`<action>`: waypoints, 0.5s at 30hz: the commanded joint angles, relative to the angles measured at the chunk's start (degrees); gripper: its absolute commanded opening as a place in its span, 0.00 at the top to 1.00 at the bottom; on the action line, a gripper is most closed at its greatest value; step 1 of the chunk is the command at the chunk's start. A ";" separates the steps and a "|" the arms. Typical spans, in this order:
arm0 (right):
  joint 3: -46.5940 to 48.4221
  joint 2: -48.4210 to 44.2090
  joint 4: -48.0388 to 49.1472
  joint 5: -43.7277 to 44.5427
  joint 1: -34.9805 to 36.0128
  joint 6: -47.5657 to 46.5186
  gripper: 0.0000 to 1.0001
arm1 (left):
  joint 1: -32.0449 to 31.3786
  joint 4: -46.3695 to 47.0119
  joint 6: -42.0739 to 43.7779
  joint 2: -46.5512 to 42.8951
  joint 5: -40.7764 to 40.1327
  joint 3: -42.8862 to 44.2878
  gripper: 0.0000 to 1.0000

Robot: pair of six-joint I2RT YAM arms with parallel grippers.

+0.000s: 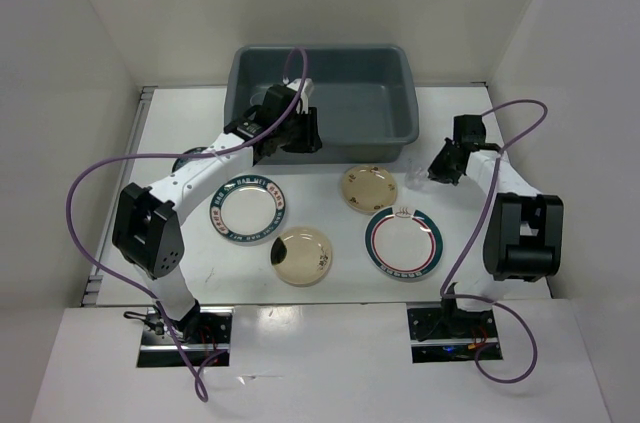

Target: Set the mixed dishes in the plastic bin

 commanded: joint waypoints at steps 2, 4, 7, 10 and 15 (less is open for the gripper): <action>2.82 -8.69 -6.27 4.47 0.41 -0.45 1.00 | -0.16 1.24 1.66 -3.02 -0.69 0.34 0.52; 4.84 -11.25 -8.20 5.26 0.41 -0.45 1.00 | -0.16 1.24 1.66 -3.02 -0.69 0.95 0.52; 9.85 -15.30 -11.46 3.70 0.41 -0.45 1.00 | -0.16 0.10 1.66 -3.02 -1.64 3.15 0.50; 16.87 -15.92 -12.78 0.45 1.28 -0.97 1.00 | -0.16 -0.52 1.66 -3.64 -7.51 5.34 0.47; 28.11 -10.40 -12.17 -1.76 9.44 -1.50 1.00 | 3.08 -2.46 3.33 -4.17 -12.99 7.99 0.45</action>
